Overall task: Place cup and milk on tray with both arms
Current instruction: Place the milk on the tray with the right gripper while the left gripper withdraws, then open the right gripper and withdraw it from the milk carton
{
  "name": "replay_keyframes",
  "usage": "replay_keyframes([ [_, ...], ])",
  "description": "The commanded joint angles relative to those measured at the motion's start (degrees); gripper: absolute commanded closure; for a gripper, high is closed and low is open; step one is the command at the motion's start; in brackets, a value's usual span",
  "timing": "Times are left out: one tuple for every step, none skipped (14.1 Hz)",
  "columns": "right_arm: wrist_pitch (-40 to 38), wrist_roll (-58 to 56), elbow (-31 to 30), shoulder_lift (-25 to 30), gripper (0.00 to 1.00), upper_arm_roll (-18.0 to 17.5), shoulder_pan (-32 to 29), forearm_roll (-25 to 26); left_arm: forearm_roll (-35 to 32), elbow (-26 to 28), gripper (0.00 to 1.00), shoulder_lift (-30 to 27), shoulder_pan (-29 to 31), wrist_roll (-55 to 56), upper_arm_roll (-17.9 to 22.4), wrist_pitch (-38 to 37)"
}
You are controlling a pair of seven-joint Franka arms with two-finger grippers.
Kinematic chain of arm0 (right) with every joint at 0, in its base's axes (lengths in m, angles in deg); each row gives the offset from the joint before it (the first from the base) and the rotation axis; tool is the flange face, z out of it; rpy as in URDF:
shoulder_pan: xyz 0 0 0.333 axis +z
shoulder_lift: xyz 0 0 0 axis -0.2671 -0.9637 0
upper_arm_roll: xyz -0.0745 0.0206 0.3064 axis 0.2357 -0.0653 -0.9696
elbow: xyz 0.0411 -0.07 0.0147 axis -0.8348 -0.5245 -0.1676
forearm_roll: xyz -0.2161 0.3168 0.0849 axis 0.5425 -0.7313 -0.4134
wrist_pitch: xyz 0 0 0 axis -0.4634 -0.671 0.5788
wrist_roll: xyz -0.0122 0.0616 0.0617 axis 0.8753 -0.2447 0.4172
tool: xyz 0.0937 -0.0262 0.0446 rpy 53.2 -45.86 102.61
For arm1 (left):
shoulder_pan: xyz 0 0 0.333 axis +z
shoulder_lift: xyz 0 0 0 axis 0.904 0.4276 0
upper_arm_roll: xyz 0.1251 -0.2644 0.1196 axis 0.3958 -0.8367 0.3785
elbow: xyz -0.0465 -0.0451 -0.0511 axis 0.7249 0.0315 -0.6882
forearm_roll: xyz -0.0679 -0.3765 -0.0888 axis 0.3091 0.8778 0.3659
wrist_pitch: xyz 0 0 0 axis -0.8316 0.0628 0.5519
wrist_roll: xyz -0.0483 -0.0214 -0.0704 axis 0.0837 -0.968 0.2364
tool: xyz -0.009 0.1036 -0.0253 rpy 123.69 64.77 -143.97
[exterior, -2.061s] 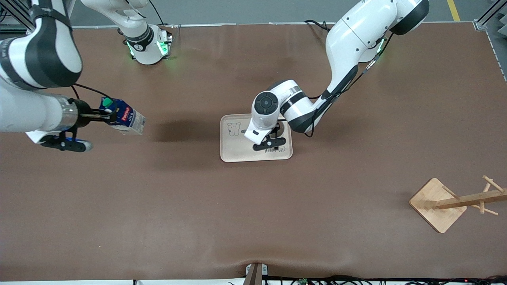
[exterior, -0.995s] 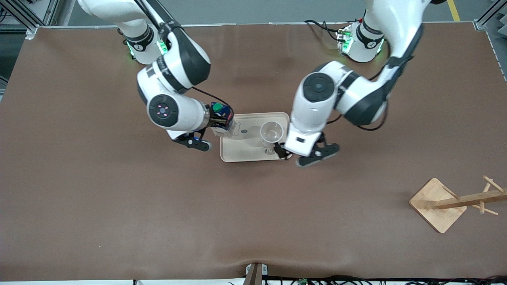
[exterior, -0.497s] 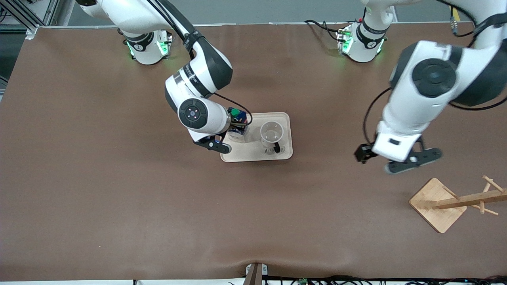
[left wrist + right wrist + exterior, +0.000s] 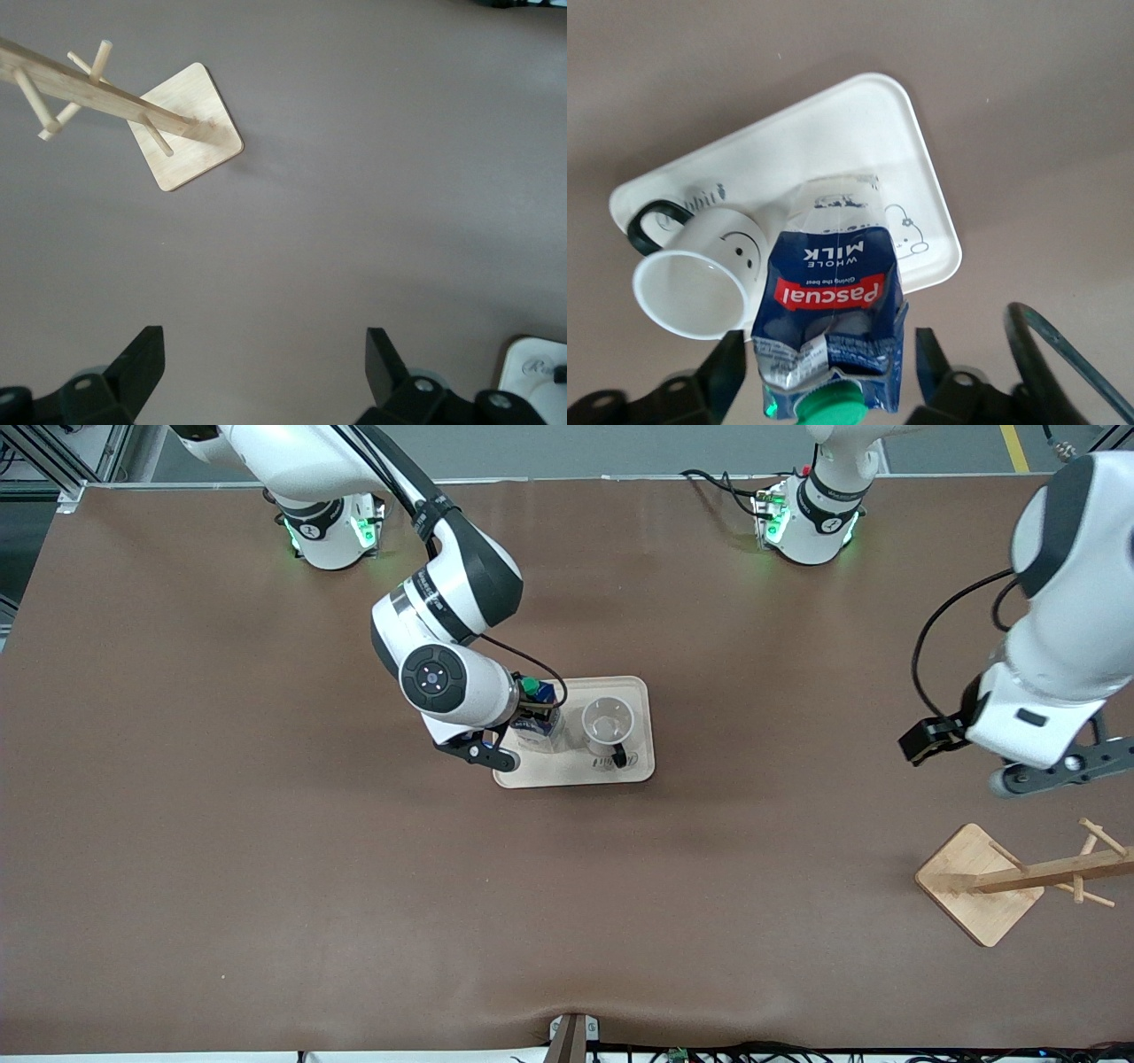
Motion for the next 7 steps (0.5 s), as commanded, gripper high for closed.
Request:
replay_keyframes([
  [-8.48, 0.51, 5.2, 0.82, 0.0, -0.27, -3.88, -2.65, 3.91, 0.22, 0.0, -3.56, 2.33, -4.4, -0.38, -2.36],
  [-11.91, 0.51, 7.66, 0.64, 0.0, -0.01, -4.58, -3.8, 4.27, 0.22, 0.0, -4.71, 1.55, -6.15, 0.49, -4.03],
  [-13.69, 0.51, 9.77, 0.64, 0.0, -0.09, -6.5, -4.07, 4.71, 0.48, 0.0, -6.72, -0.37, -8.26, 3.8, -5.09],
  [-15.1, 0.51, 10.93, 0.81, 0.0, -0.27, -8.18, -4.16, 6.19, 1.18, 0.0, -8.04, -3.43, -10.2, 8.19, -5.19],
  [-17.38, 0.42, 11.63, 0.99, 0.0, -0.18, -9.76, -4.25, 8.82, 2.49, 0.0, -9.36, -5.46, -12.65, 12.15, -5.36],
  [-20.36, 0.42, 12.6, 1.34, 0.0, -0.18, -11.52, -4.16, 11.37, 4.24, 0.0, -11.2, -6.35, -15.72, 15.23, -5.36],
  [-22.56, 0.16, 13.13, 2.47, 0.0, 0.17, -12.84, -3.64, 13.13, 6.18, 0.0, -12.61, -8.19, -17.4, 17.7, -5.36],
])
